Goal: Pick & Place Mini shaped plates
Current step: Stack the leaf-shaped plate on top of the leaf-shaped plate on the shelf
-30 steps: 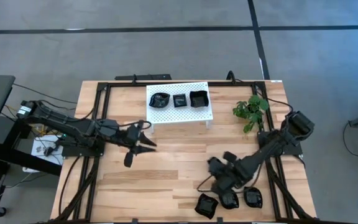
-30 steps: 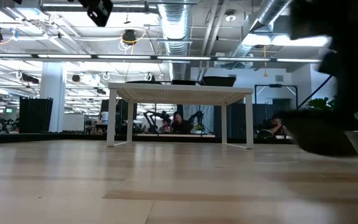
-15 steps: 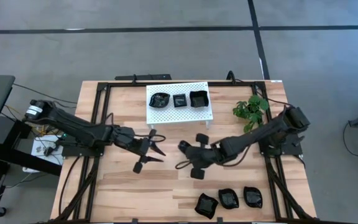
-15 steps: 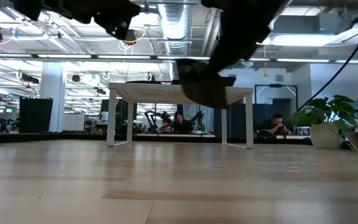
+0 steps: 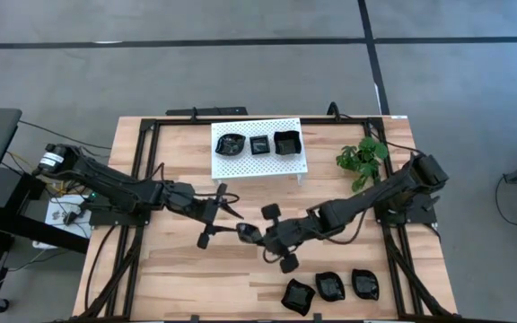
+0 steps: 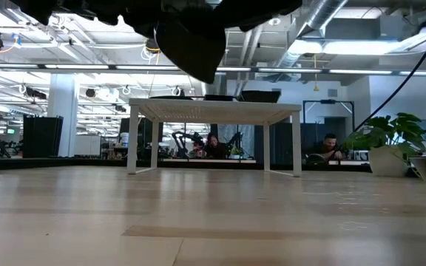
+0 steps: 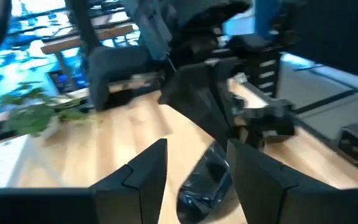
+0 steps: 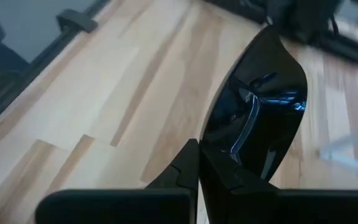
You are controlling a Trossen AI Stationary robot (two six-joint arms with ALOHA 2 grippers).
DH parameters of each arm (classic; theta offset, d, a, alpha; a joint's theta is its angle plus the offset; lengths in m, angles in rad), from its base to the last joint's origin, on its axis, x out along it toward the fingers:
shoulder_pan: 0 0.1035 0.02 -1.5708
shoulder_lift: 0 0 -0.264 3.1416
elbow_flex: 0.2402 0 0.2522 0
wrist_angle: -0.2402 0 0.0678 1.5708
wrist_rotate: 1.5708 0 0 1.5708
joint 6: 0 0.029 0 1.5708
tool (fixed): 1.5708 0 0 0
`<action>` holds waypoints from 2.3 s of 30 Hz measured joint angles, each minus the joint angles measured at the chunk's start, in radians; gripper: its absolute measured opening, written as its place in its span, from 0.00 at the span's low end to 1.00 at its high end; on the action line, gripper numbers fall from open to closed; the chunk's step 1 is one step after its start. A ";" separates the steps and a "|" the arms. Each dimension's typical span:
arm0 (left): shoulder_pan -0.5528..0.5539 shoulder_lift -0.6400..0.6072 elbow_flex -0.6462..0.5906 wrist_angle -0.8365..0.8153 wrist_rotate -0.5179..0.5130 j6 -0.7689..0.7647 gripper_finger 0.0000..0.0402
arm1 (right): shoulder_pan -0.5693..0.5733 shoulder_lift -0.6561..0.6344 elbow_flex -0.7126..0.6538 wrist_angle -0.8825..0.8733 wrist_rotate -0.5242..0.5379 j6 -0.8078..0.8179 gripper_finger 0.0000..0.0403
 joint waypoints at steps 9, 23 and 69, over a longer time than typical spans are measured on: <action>-0.017 0.000 0.000 -0.030 0.172 -0.011 0.36 | 0.013 0.000 0.000 0.035 0.001 -0.066 0.00; -0.021 0.007 0.000 -0.051 0.164 -0.008 0.23 | 0.013 0.000 0.000 0.103 -0.003 -0.119 0.00; 0.041 -0.172 0.148 -0.333 -0.237 0.362 0.02 | 0.224 -0.357 -0.382 0.057 0.434 0.144 0.25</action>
